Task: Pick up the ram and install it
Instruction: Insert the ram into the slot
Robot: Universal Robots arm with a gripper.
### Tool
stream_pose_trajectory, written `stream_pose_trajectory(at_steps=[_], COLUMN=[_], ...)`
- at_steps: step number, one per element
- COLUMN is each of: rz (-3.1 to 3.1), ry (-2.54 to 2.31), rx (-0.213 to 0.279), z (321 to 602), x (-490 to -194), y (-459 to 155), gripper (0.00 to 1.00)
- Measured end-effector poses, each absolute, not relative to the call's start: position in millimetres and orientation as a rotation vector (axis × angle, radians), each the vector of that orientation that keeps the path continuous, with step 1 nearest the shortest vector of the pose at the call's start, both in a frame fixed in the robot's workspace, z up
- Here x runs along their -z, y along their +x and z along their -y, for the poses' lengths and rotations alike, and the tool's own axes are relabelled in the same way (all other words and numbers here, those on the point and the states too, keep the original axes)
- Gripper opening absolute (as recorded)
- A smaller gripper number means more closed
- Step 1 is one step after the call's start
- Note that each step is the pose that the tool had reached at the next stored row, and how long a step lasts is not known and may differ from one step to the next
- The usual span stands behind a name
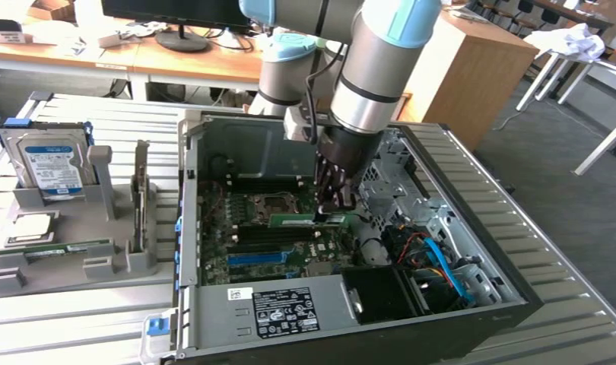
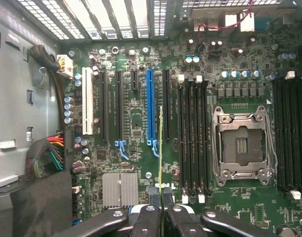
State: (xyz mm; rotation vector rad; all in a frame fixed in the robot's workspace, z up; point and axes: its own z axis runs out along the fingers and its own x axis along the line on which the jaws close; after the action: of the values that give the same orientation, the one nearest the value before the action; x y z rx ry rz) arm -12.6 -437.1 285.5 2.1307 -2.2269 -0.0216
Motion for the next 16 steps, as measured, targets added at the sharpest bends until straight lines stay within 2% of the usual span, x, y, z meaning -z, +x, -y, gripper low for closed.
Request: stream_pose_trajectory(at_steps=[16], rz=[2.227], ry=[2.131], rx=[0.022], z=[432.2], x=[-283.8], y=[-13.1], gripper=[0.13])
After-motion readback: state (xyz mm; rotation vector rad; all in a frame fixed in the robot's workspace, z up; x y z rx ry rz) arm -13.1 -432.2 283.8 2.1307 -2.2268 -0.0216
